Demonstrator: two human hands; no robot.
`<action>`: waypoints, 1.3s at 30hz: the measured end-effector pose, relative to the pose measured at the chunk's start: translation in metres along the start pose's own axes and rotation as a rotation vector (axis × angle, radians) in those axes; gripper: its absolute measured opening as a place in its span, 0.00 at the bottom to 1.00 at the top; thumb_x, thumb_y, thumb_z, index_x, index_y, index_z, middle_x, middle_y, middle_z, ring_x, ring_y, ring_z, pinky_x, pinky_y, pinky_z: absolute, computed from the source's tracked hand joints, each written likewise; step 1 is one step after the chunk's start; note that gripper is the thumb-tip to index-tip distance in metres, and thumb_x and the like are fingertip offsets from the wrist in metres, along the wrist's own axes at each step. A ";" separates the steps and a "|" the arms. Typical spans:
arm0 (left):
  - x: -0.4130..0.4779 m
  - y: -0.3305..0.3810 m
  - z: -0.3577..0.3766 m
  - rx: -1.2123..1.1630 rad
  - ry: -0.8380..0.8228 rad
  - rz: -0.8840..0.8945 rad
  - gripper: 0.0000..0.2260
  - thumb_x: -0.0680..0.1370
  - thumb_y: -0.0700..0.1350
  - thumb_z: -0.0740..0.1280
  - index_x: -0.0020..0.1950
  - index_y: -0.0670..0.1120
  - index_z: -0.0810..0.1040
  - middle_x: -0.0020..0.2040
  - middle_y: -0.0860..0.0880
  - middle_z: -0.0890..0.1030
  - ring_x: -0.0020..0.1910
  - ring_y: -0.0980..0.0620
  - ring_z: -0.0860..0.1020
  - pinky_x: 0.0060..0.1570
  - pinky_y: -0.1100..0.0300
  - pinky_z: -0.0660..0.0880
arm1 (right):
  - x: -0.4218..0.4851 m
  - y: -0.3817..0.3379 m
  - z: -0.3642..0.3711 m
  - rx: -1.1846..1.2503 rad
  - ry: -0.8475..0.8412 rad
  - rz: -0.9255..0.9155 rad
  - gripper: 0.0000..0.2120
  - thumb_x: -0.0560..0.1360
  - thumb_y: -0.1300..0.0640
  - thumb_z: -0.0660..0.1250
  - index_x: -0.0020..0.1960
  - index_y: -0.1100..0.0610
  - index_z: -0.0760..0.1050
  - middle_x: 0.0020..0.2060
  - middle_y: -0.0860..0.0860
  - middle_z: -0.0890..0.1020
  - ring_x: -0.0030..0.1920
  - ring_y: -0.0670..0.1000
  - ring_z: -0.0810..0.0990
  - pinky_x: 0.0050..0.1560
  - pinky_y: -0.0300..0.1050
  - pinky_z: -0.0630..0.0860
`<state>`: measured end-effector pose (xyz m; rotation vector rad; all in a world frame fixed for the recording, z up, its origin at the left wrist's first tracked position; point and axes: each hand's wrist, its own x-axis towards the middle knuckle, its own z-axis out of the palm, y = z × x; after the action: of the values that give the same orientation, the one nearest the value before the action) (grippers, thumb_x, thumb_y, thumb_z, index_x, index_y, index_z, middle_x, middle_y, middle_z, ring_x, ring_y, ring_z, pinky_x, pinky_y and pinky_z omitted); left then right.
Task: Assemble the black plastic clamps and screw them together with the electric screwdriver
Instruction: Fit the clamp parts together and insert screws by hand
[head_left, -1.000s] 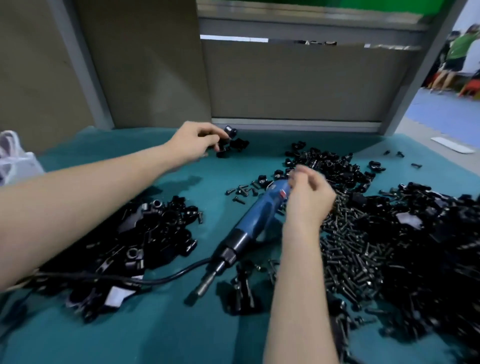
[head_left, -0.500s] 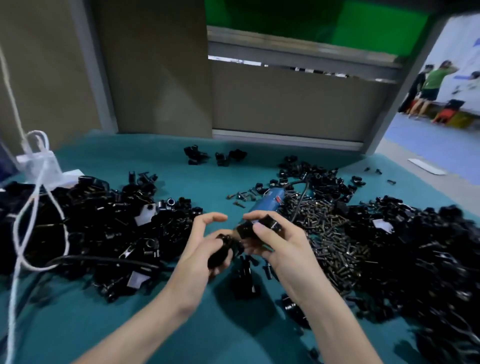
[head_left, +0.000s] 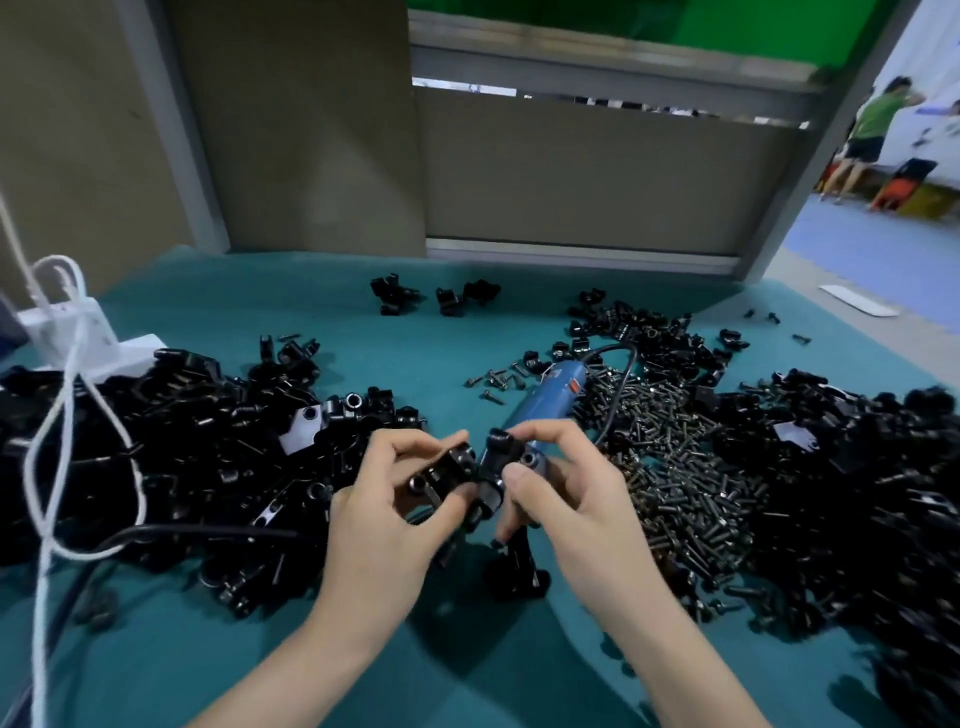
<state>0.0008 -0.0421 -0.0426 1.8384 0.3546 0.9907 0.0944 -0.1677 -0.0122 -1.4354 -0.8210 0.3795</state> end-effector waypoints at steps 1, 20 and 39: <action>-0.001 0.001 0.000 0.038 -0.001 0.037 0.17 0.69 0.36 0.76 0.50 0.52 0.77 0.52 0.63 0.83 0.53 0.63 0.81 0.54 0.70 0.74 | -0.002 0.000 0.005 -0.055 0.010 -0.022 0.07 0.75 0.61 0.66 0.50 0.51 0.75 0.28 0.53 0.79 0.29 0.52 0.79 0.36 0.39 0.76; -0.006 0.006 -0.006 0.005 -0.071 0.117 0.15 0.70 0.56 0.71 0.56 0.59 0.78 0.48 0.60 0.81 0.46 0.54 0.80 0.47 0.63 0.76 | -0.005 -0.005 0.008 0.262 -0.015 0.140 0.05 0.69 0.57 0.66 0.41 0.48 0.78 0.22 0.58 0.74 0.23 0.55 0.73 0.20 0.39 0.65; -0.009 0.005 -0.003 -0.177 -0.064 0.040 0.14 0.70 0.54 0.72 0.55 0.62 0.80 0.51 0.55 0.82 0.52 0.51 0.81 0.50 0.67 0.75 | -0.006 -0.007 0.011 0.357 -0.134 0.316 0.07 0.67 0.52 0.65 0.44 0.49 0.78 0.27 0.55 0.75 0.23 0.52 0.73 0.19 0.34 0.61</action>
<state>-0.0075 -0.0481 -0.0422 1.7178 0.1855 0.9574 0.0812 -0.1654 -0.0081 -1.2109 -0.5944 0.8284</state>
